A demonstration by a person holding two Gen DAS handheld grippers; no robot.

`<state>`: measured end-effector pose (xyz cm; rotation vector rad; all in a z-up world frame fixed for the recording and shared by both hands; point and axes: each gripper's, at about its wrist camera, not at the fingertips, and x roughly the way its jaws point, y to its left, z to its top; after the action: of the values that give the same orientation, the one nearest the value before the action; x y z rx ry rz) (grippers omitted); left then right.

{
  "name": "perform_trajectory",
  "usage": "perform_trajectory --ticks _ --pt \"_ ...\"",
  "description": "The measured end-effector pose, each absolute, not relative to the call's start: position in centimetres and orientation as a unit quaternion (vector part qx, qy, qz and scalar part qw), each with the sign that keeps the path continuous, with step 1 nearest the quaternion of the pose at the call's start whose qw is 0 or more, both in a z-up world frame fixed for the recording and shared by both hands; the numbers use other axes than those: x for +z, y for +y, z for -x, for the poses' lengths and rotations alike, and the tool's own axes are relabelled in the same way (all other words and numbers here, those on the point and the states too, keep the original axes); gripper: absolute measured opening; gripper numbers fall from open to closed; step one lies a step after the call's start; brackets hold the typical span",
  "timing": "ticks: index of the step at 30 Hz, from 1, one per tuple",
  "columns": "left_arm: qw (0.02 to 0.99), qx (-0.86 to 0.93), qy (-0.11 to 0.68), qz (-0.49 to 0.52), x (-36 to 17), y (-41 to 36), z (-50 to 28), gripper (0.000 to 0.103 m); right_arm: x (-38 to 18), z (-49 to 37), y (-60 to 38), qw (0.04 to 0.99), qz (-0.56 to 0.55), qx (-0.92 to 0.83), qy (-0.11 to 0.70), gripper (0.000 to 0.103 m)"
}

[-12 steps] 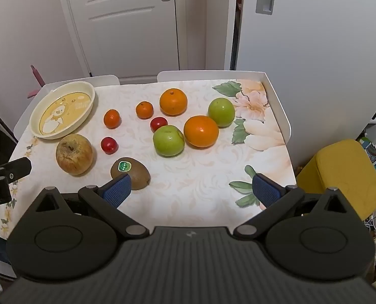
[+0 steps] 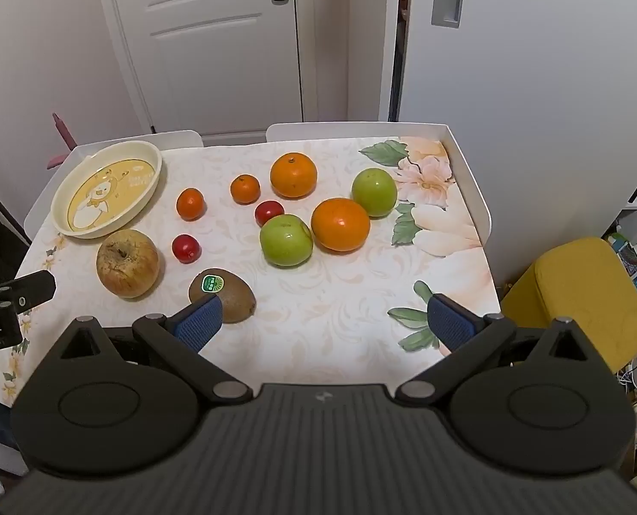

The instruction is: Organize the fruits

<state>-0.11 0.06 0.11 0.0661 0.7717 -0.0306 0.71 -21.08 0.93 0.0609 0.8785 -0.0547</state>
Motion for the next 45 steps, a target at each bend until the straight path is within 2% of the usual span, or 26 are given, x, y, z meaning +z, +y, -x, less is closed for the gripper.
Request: perform_trajectory --ticks 45 --pt "0.928 -0.012 0.371 -0.027 0.48 0.13 -0.08 0.103 1.31 -0.89 -20.65 0.907 -0.032 -0.022 0.420 0.103"
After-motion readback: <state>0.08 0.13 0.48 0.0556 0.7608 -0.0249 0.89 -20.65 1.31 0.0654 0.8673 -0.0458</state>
